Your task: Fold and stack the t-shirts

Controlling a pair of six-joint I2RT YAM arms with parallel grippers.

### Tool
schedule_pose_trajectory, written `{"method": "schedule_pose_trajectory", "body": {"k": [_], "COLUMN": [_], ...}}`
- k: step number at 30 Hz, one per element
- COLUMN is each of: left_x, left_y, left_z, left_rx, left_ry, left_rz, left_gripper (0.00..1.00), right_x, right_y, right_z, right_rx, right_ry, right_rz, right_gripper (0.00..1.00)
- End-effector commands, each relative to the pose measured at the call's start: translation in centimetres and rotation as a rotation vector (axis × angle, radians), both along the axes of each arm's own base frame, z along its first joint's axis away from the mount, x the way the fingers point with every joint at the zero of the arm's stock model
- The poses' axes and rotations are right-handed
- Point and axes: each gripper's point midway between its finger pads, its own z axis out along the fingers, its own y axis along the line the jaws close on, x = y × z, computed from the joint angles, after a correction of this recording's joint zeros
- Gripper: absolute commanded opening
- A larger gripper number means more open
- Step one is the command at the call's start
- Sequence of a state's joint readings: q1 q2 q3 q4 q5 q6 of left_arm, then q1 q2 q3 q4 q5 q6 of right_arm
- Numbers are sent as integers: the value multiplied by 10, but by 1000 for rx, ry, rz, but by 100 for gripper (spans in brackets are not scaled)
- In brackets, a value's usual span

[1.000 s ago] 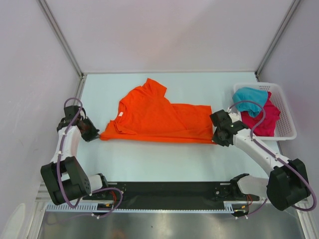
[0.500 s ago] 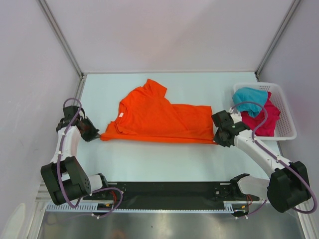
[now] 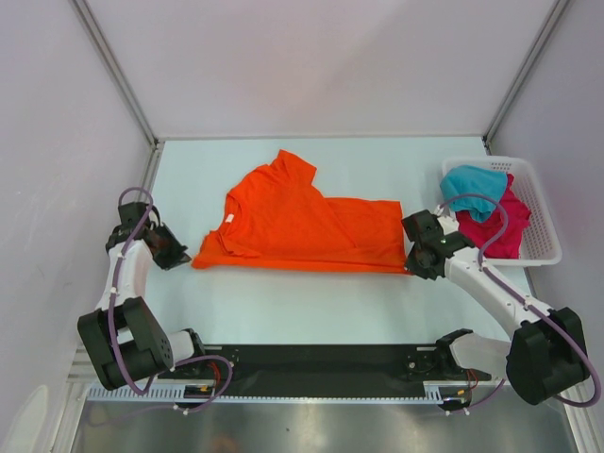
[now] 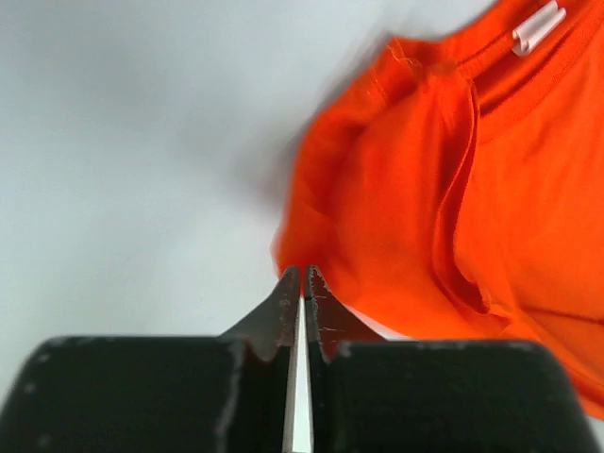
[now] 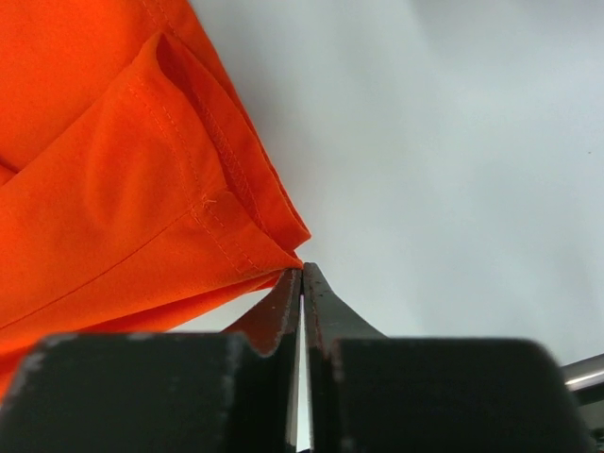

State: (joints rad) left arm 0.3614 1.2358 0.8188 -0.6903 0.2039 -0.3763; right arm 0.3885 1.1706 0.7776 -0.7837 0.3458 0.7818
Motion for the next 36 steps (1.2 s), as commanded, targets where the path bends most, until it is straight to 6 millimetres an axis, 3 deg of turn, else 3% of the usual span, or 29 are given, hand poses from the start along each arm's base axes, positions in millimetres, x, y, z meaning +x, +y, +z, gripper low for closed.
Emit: {"method": "schedule_pose_trajectory", "body": {"k": [1, 4, 10, 14, 17, 18, 20, 21, 23, 24, 30, 36], "left_x": [10, 10, 12, 20, 33, 39, 47, 48, 55, 51, 48, 33], "left_y": [22, 23, 19, 3, -25, -47, -73, -99, -118, -142, -178, -184], "left_z": [10, 9, 9, 12, 19, 22, 27, 23, 20, 20, 3, -22], "left_rx": [75, 75, 49, -28, -76, -100, -127, -145, -153, -158, -128, -86], "left_ry": [-55, -44, -50, -97, -144, -165, -178, -159, -141, -132, -84, -4], "left_rz": [57, 55, 50, 32, -43, -112, -194, -272, -328, -401, -499, -535], "left_gripper": [13, 22, 27, 28, 29, 29, 29, 29, 29, 29, 28, 26], "right_x": [-7, -5, -2, 4, 11, 13, 15, 18, 19, 19, 15, 13], "right_y": [-14, -11, -8, 3, 18, 22, 32, 36, 43, 46, 50, 49], "right_z": [-7, -6, 3, 11, 12, 12, 12, 13, 13, 13, 10, 7], "right_rx": [-60, -52, -41, -11, 9, 12, 7, 0, -8, -17, -18, -24], "right_ry": [38, 38, 16, -19, -24, -25, -21, -20, -15, -15, -8, -1], "right_rz": [7, 18, 33, 56, 84, 93, 121, 123, 138, 145, 160, 168], "right_gripper": [23, 38, 46, 47, 47, 47, 47, 47, 46, 46, 46, 47]}}
